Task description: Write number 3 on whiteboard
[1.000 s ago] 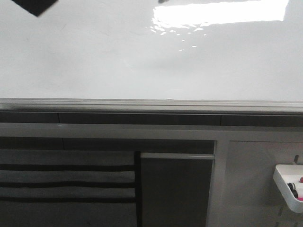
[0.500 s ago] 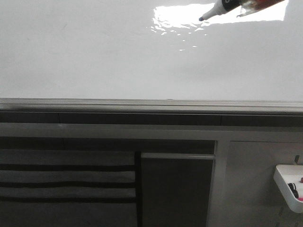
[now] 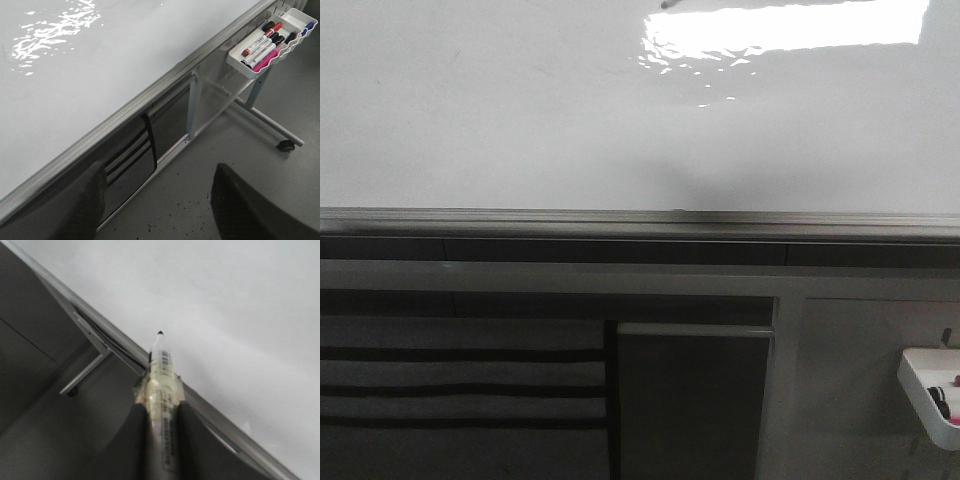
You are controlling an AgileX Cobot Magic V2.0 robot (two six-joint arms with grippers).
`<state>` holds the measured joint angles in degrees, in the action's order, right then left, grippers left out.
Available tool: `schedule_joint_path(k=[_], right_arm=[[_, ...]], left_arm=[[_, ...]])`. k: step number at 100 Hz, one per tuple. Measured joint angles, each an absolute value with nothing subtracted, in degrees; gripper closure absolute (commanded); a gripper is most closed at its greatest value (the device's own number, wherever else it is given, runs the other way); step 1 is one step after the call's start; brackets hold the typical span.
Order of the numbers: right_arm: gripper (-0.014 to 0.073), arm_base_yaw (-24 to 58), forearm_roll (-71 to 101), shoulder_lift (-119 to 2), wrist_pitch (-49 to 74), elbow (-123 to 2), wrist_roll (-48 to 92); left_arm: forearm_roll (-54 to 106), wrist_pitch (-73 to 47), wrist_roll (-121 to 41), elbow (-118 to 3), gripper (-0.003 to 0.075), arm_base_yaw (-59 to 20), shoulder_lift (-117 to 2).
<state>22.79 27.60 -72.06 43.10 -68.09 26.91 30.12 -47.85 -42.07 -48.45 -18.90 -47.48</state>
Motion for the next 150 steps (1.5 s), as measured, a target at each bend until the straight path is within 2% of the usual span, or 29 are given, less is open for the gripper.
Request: schedule_joint_path(k=[24,70,94,124,150], right_arm=[[0.0641,27.6,23.0,-80.8,41.5,-72.7,25.1],[0.0640,25.5,22.2,-87.4,33.5,-72.7,24.8],[0.0641,20.9,23.9,-86.8,40.7,-72.9,24.8],[0.0640,25.0,25.2,-89.5,37.9,-69.5,24.8],[0.0640,20.2,25.8,-88.5,45.5,-69.1,24.9]], left_arm=[[30.2,-47.9,-42.1,-48.5,0.0299,-18.9,-48.4],[30.2,-47.9,-42.1,-48.4,0.0299,-18.9,-48.7],[30.2,-47.8,-42.1,-48.4,0.0299,-18.9,-48.7],[30.2,-47.8,-42.1,-48.4,0.0299,-18.9,-48.7],[29.5,-47.8,-42.1,-48.4,0.0299,-18.9,-48.7]])
